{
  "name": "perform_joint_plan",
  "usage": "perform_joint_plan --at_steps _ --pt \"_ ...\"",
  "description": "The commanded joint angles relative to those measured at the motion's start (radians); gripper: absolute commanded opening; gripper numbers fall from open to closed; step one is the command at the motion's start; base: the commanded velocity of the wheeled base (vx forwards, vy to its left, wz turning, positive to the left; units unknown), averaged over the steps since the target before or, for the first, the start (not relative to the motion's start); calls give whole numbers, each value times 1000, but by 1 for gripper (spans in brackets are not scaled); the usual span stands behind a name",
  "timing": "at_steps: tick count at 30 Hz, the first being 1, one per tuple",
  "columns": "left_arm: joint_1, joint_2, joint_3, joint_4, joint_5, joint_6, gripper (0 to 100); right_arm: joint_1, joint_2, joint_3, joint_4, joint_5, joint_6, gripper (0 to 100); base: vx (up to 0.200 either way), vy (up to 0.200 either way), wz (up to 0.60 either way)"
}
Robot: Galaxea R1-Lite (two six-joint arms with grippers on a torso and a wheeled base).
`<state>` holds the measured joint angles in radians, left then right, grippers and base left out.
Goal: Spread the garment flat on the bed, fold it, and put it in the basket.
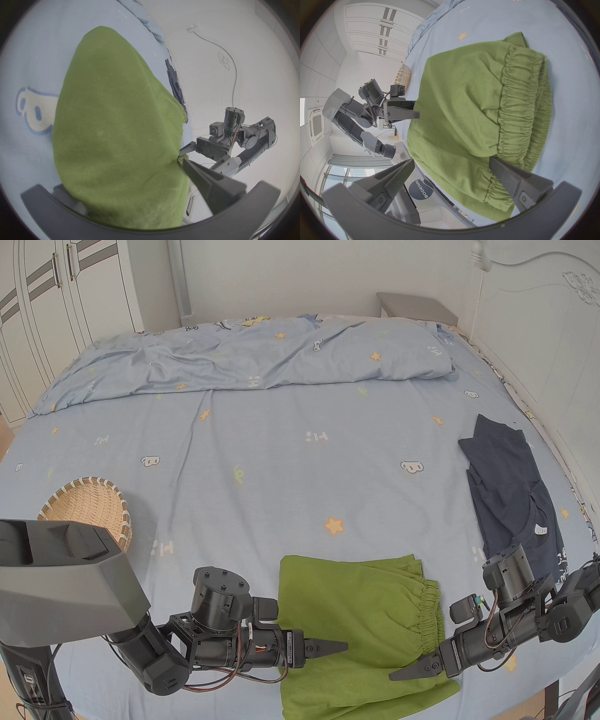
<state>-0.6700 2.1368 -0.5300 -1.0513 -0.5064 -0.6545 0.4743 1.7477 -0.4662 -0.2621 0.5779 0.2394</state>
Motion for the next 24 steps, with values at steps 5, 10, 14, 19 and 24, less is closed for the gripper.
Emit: perform_joint_plan --at_steps 5,10,14,19,24 --pt "1 6 8 -6 0 -20 0 -3 -59 -20 -32 5 23 100 0 0 0" --pt "50 -127 -53 197 0 -20 0 -55 -186 -109 -32 8 37 100 0 0 0" --pt "84 -259 -165 478 2 -10 0 -141 -243 -183 -6 5 41 100 0 0 0" --pt "176 -365 -327 772 -11 61 0 -269 -249 -324 107 5 43 100 0 0 0" --pt "280 -393 -502 1059 -12 234 0 -307 -229 -381 181 33 35 100 0 0 0"
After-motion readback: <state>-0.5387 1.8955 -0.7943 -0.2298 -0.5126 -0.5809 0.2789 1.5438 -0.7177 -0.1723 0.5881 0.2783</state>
